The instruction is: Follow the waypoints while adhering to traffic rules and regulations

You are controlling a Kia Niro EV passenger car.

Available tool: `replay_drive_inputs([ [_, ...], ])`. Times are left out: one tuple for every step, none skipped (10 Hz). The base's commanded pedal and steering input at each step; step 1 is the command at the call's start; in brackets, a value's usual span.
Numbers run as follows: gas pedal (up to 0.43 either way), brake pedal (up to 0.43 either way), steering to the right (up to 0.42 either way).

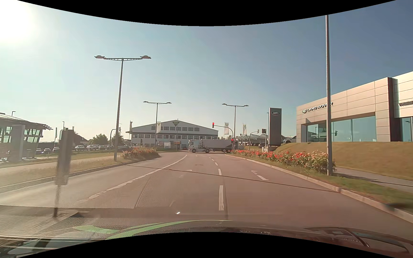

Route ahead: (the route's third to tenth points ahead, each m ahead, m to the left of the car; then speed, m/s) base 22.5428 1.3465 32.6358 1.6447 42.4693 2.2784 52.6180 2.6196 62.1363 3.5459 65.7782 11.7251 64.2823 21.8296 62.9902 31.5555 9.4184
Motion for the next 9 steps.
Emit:
replay_drive_inputs([
  [0.000,0.000,-0.029],
  [0.000,0.000,-0.024],
  [0.000,0.000,-0.017],
  [0.000,0.000,-0.015],
  [0.000,0.000,-0.012],
  [0.000,0.000,-0.010],
  [0.000,0.000,-0.010],
  [0.000,0.000,-0.005],
  [0.000,0.006,-0.001],
])
